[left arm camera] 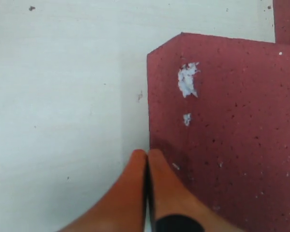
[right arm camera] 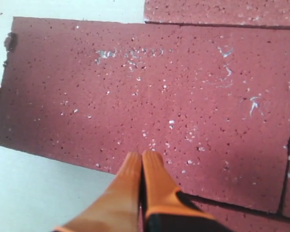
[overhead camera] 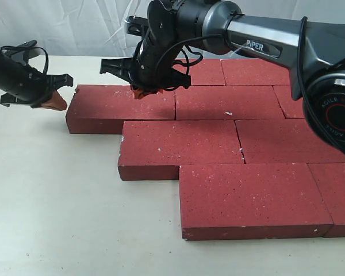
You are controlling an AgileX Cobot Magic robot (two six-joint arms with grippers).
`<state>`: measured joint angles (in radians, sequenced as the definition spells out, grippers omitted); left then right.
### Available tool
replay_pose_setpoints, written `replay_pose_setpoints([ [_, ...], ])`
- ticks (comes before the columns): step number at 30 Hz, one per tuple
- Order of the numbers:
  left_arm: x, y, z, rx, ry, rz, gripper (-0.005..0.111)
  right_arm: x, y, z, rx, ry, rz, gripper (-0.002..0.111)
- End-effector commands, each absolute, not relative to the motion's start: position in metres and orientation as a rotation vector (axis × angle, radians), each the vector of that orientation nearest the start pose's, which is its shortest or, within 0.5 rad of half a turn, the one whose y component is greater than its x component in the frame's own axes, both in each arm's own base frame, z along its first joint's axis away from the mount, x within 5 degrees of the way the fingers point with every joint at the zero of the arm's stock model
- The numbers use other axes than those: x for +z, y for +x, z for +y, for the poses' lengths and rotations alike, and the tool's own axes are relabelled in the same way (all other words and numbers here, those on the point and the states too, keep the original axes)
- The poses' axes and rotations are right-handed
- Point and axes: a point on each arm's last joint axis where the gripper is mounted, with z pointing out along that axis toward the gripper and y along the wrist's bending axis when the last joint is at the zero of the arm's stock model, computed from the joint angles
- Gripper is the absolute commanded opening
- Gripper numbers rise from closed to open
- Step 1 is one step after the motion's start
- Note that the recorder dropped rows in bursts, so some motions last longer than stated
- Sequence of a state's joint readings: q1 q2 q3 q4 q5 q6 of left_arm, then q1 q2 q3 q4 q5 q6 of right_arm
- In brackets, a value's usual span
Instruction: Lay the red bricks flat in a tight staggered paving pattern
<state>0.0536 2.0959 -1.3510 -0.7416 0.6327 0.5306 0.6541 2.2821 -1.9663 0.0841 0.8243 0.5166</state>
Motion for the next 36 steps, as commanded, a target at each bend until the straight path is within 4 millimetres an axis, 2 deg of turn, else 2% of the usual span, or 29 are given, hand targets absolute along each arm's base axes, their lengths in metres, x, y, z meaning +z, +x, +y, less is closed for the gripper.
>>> replay_pose_setpoints([
  [1, 0.138, 0.423, -0.017, -0.574, -0.082, 2.676, 0.0, 0.199, 0.4, 0.313, 0.48, -0.138, 2.7, -0.001],
  [7, 0.138, 0.42, -0.037, -0.613, -0.018, 2.7, 0.0, 0.199, 0.4, 0.313, 0.479, -0.138, 2.703, -0.001],
  [13, 0.137, 0.42, -0.036, -0.584, 0.007, 2.704, 0.0, 0.199, 0.399, 0.313, 0.475, -0.139, 2.709, -0.001],
  [19, 0.137, 0.42, -0.022, -0.568, -0.026, 2.702, 0.0, 0.198, 0.398, 0.312, 0.464, -0.142, 2.721, -0.001],
  [26, 0.137, 0.418, 0.002, -0.593, -0.133, 2.722, 0.0, 0.197, 0.397, 0.31, 0.433, -0.151, 2.747, -0.001],
  [30, 0.136, 0.414, 0.005, -0.635, -0.138, 2.75, 0.0, 0.196, 0.396, 0.308, 0.405, -0.167, 2.759, -0.001],
  [36, 0.141, 0.41, 0.004, -0.643, -0.093, 2.778, 0.0, 0.206, 0.391, 0.305, 0.379, -0.24, 2.773, -0.001],
])
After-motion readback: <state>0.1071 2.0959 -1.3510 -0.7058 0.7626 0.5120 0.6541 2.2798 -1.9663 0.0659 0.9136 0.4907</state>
